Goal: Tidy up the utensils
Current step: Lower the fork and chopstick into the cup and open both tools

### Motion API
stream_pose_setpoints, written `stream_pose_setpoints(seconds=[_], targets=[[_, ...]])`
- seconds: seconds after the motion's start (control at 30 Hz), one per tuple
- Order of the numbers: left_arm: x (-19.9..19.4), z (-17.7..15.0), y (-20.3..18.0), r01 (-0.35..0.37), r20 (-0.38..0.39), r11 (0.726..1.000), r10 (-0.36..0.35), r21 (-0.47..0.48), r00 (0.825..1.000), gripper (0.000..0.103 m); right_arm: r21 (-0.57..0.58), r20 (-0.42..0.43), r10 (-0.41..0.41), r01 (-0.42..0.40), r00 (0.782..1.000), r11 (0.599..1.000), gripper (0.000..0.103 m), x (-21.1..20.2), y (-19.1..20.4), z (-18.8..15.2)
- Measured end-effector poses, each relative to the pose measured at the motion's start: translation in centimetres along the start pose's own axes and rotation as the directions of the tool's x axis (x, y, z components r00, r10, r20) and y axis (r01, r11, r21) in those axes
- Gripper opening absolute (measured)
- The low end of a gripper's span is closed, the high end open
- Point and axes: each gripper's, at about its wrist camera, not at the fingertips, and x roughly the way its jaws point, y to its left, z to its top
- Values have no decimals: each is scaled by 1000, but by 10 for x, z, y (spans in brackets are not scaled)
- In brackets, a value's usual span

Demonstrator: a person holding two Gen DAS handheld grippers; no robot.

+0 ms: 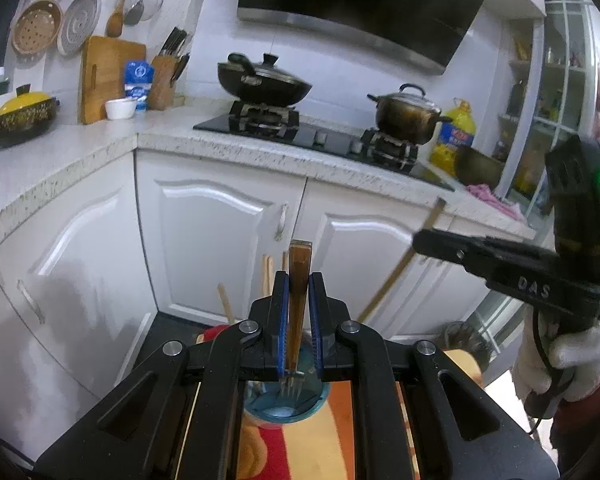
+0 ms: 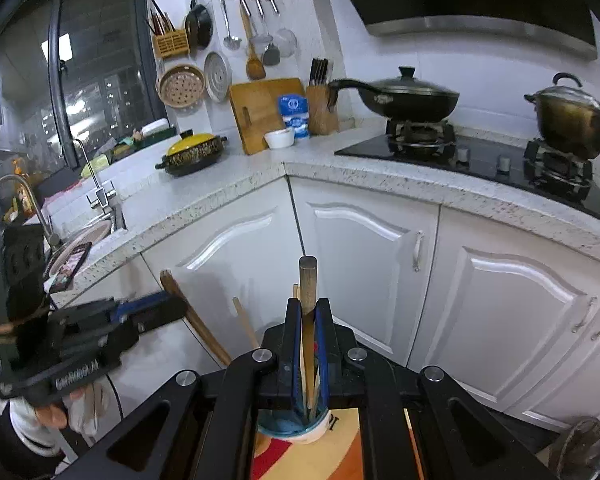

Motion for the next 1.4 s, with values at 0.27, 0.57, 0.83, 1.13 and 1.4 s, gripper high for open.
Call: stream_pose_setpoints(seconds=[0.27,0.57,0.83,1.13,1.4], targets=[[31,-30,8,-32,-72,999,30,-28,997,8,30,-100,16,-13,995,999,7,53,-12,-17],[59,-56,10,-51,-141,998,44,-48,989,8,112,-215,46,-22,976,993,7,104,-33,-46],[63,-58,7,-63,-143,997,56,-48,988,8,180,-213,61,-22,975,983,28,105,-48,-62],[49,-59,-2,-58,-119,998,54,-32,991,40,188,-212,60,-19,975,982,28,88,-49,-79],[34,-72,-11,-85,-112,995,80,-42,991,50,182,-195,8,28,981,983,33,65,-42,-99]])
